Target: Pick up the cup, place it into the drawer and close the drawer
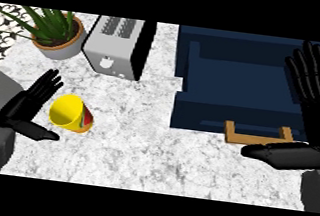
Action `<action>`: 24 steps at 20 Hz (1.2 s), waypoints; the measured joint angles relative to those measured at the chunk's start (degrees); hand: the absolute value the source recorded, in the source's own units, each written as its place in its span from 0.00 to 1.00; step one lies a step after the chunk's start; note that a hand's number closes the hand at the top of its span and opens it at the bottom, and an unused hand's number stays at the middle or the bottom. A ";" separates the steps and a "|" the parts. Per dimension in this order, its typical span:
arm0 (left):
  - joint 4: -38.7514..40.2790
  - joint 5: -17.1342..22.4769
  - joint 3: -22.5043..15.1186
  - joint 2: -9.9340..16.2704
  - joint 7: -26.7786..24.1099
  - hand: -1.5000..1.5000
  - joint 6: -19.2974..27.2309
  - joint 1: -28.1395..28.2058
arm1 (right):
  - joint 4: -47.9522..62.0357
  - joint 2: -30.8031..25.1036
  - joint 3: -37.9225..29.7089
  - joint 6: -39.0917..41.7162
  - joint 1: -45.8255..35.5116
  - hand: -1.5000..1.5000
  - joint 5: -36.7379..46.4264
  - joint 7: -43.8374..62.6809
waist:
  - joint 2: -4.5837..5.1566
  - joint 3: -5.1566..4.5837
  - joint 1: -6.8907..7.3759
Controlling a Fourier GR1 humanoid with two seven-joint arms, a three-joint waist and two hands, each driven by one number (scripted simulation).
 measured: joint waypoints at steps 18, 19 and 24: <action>16.32 -5.51 -1.36 -1.86 -13.55 0.00 7.02 -4.87 | 0.22 -0.94 -0.61 1.25 -2.10 0.00 -1.47 1.58 | 0.59 -0.23 -1.37; 16.63 -5.65 -1.41 -2.33 -13.91 0.00 7.45 -5.17 | 0.51 -0.99 -0.89 1.42 -1.95 0.00 -1.60 1.02 | 0.61 -0.23 -1.38; 17.88 -6.30 -1.84 -3.68 -15.07 0.00 8.04 -6.30 | 0.74 -1.06 -0.93 1.26 -2.63 0.00 -1.46 1.40 | 0.72 -0.25 -1.52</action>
